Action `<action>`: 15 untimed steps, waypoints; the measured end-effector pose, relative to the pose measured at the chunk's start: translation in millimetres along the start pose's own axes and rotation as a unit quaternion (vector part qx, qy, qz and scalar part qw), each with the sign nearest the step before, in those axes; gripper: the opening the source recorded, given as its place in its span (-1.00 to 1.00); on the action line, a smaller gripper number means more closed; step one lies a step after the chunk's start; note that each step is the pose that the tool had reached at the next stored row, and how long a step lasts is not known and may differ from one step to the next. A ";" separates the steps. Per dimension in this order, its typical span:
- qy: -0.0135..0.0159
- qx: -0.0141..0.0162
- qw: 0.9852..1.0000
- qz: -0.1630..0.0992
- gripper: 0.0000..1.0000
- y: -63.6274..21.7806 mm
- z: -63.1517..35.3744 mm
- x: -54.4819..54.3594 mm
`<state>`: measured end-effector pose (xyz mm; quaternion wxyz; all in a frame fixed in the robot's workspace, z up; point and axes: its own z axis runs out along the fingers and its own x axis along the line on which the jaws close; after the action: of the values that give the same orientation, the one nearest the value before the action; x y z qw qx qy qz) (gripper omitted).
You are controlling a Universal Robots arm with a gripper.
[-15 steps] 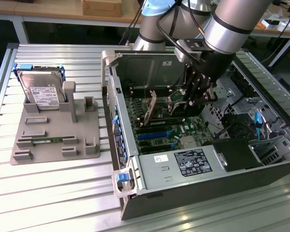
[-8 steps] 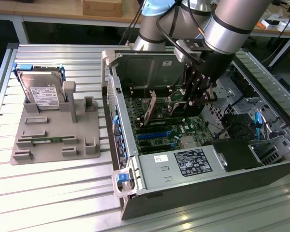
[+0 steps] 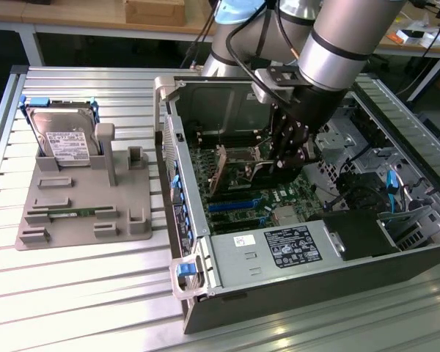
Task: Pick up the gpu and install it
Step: 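Insert the gpu into the slot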
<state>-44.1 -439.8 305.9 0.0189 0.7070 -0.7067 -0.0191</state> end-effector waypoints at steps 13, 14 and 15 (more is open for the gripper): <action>0.000 0.000 1.000 -0.002 -0.48 20.9 15.8 7.2; 0.000 0.000 1.000 -0.002 -0.48 20.9 15.8 7.3; 0.000 0.000 1.000 -0.002 -0.48 20.9 16.0 7.2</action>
<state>-65.9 -447.0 291.0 0.0188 0.7082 -0.7055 -0.0192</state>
